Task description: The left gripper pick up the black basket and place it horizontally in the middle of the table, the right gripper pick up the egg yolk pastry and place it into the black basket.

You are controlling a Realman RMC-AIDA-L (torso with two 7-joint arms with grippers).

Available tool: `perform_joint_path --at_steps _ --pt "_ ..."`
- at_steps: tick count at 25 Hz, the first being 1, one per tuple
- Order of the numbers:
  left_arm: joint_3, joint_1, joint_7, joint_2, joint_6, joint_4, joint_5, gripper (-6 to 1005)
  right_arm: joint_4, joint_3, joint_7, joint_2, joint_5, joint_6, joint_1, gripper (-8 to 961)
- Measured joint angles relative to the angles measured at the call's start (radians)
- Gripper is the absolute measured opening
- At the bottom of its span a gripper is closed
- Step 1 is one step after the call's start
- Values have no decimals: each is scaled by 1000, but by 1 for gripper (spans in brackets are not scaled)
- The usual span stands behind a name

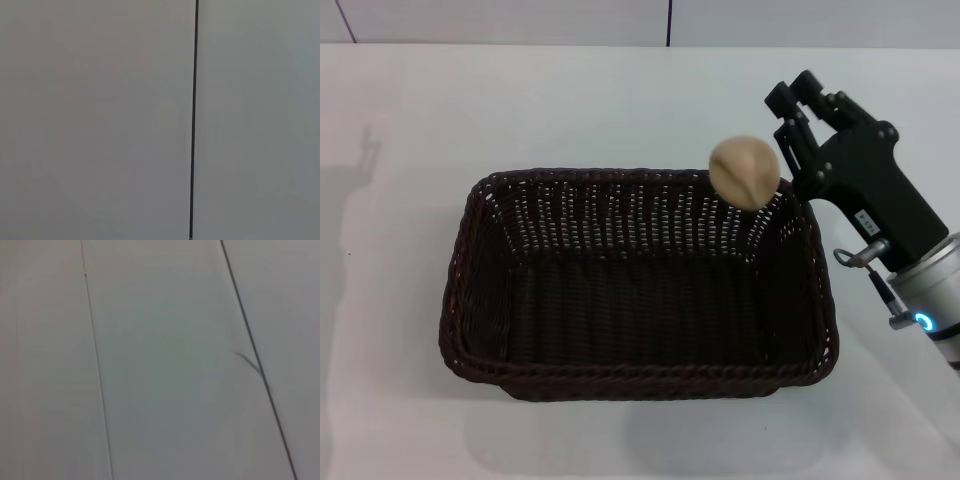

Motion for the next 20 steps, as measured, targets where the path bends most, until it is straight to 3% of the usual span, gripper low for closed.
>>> perform_joint_path --at_steps 11,20 --pt "2 9 3 0 -1 1 0 838 -9 18 24 -2 3 3 -5 607" --pt "2 23 2 1 -1 1 0 838 -30 27 66 -3 3 -7 -6 770"
